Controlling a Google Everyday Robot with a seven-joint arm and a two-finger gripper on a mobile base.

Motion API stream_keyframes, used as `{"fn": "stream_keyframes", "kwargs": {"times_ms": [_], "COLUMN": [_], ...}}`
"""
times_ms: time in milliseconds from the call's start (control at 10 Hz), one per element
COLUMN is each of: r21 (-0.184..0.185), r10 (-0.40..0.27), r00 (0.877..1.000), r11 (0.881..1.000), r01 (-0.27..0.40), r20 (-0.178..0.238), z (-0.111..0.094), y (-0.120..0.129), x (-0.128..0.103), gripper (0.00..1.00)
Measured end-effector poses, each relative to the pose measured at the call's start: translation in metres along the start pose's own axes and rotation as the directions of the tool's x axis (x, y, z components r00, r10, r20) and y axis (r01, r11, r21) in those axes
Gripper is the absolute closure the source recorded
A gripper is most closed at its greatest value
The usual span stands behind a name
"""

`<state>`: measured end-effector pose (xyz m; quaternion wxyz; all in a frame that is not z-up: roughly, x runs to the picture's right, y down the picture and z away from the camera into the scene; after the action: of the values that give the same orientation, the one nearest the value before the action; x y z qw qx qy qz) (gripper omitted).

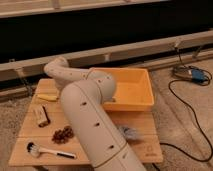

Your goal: Place fork in table surface

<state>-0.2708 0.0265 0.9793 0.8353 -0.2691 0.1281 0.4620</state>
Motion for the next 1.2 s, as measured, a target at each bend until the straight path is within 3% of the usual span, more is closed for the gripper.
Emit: {"fn": "stream_keyframes", "kwargs": {"times_ms": [200,500,700,1200], "r21": [0.001,0.004,0.0,-0.033], "r10": [-0.005,0.0,0.01,-0.003], "r00": [1.0,1.0,1.0,1.0], "r11": [1.0,1.0,1.0,0.999], "r01": [0.005,0.001,-0.01,0.004], "r20": [-0.011,-0.018,-0.015,0.025], "z": [0.003,0.004,0.0,-0.023], "y": [0.0,-0.003,-0.008,0.001], "x": [0.0,0.001,0.003,0.006], "gripper": [0.53,0.87,1.0,1.0]}}
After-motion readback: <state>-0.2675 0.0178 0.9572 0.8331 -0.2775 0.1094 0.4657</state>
